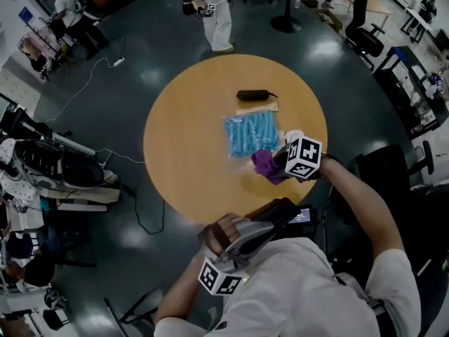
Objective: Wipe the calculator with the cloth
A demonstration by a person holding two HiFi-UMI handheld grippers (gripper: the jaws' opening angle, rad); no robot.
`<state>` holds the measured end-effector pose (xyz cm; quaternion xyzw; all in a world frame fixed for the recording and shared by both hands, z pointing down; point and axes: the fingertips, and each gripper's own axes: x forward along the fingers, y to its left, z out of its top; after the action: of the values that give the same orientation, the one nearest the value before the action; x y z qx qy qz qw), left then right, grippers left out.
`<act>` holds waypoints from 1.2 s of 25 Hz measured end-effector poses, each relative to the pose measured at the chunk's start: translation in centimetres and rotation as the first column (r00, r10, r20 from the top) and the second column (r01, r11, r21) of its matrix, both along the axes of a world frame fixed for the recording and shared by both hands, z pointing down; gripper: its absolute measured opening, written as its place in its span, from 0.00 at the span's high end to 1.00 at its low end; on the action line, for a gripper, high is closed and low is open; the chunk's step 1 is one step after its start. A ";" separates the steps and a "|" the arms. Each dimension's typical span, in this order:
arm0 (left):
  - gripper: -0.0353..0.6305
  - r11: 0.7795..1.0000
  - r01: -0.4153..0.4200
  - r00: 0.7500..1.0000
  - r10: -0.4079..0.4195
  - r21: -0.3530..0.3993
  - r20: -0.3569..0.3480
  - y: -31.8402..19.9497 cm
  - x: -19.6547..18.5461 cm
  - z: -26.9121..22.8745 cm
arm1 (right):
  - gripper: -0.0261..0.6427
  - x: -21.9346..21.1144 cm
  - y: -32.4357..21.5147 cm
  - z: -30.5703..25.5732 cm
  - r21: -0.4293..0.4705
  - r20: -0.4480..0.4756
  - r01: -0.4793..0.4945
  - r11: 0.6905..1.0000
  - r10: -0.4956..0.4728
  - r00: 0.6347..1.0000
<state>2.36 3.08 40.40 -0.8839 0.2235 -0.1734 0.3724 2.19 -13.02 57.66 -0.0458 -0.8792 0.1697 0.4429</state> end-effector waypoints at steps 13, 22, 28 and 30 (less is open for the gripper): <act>0.88 0.362 0.044 0.390 -0.864 -0.931 -0.317 -15.4 -13.1 30.5 | 0.83 5.4 -0.3 0.8 -0.113 0.344 -0.578 0.808 0.578 0.740; 0.88 0.213 0.007 0.409 -0.892 -0.977 -0.191 -15.1 -12.7 38.0 | 0.83 4.1 3.0 2.9 -0.217 0.354 -0.591 0.777 0.627 0.694; 0.83 0.090 0.257 0.499 -0.865 -0.962 0.053 -13.9 -13.4 40.7 | 0.83 3.1 3.4 3.6 -0.232 0.341 -0.605 0.761 0.646 0.683; 0.80 0.087 0.369 0.515 -0.848 -0.925 0.126 -13.9 -13.5 40.7 | 0.83 3.0 3.4 3.7 -0.222 0.330 -0.626 0.748 0.662 0.673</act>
<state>-11.11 -10.78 81.13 -0.7543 0.5370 -0.1945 -0.3238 5.15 -9.57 61.34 0.2144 -0.8994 0.3417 0.1687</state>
